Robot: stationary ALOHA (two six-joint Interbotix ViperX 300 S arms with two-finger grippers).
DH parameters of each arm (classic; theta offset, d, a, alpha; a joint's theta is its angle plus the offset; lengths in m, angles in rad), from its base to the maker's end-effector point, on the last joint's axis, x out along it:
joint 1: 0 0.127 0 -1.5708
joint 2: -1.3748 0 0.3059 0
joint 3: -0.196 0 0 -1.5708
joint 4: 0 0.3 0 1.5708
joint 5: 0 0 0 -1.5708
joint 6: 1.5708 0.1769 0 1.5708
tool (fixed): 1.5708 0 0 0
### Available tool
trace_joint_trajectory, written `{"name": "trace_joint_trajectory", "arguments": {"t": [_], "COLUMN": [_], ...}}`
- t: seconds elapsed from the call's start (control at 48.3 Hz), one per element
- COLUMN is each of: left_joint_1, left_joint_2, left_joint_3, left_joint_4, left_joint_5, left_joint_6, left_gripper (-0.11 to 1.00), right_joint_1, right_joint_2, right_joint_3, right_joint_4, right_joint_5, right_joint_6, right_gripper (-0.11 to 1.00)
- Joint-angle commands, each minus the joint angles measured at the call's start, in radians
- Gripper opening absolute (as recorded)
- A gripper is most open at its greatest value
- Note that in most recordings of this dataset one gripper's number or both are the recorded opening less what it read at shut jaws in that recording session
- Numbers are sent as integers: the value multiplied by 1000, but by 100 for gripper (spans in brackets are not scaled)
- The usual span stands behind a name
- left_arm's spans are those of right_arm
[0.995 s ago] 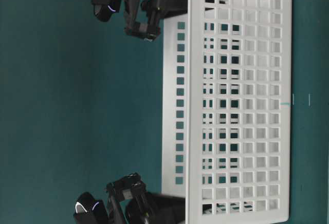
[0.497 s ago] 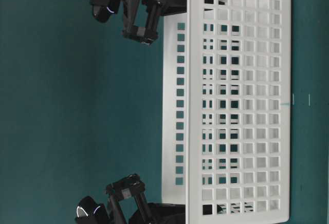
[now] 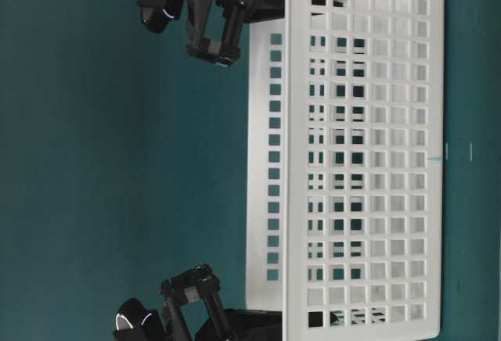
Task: Lift the white basket with both hands.
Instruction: 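Close both grippers on the white basket's left and right rims, then lift the basket with both grippers and carry it toward the front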
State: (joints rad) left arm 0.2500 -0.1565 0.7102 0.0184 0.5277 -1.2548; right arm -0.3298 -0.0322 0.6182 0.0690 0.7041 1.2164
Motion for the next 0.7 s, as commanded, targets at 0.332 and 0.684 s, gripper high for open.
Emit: {"name": "trace_joint_trajectory", "arguments": {"t": [0.332, 0.684], "left_joint_1": [2, -5], "left_joint_2": [-57, -60], "left_joint_3": [-21, -34], "left_joint_4": [3, 3], "left_joint_5": [31, 34], "left_joint_6": [2, -2], "left_gripper": [3, 3], "right_joint_1": [5, 20], "right_joint_2": [-29, -43], "right_joint_3": [-8, -15], "right_joint_4": [0, 2], "right_joint_5": [21, 55], "right_joint_6": [-5, -11], "right_gripper": [16, 16]}}
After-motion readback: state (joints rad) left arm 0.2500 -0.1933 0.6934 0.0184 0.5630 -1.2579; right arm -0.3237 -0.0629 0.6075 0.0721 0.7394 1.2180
